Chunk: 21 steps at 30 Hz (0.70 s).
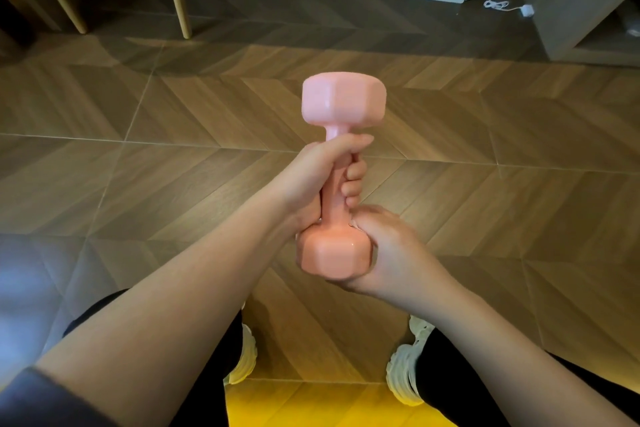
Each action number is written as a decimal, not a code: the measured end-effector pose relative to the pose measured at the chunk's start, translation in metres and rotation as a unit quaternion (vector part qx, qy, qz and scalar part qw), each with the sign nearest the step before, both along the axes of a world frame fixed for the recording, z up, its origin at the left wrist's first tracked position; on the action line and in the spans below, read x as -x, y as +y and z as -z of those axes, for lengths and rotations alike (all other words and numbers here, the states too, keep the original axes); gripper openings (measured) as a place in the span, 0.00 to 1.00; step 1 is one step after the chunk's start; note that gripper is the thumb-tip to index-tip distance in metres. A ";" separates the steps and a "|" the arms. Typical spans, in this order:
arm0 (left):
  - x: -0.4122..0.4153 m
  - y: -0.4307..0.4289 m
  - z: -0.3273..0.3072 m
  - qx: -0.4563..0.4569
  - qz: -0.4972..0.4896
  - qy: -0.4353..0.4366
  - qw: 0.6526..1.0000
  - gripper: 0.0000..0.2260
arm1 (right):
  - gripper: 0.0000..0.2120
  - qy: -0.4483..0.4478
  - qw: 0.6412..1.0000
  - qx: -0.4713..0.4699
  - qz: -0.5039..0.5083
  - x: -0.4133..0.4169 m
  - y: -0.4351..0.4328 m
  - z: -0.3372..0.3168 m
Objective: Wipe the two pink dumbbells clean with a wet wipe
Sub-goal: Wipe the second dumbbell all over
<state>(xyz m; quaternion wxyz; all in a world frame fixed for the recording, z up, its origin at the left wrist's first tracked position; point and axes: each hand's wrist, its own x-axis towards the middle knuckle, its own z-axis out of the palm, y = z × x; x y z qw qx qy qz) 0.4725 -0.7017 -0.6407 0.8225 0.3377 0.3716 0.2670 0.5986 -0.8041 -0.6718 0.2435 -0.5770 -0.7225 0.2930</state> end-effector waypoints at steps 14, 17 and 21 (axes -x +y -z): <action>-0.004 0.003 0.007 0.015 -0.116 0.082 0.990 0.10 | 0.27 -0.137 0.984 -0.098 0.054 -0.012 0.002 -0.002; -0.003 0.003 0.010 0.032 -0.105 0.090 0.990 0.10 | 0.27 -0.147 0.984 -0.089 0.041 -0.010 0.001 -0.002; -0.009 -0.003 0.007 0.042 -0.056 0.068 0.995 0.13 | 0.23 -0.164 0.984 -0.068 0.002 -0.001 0.000 0.002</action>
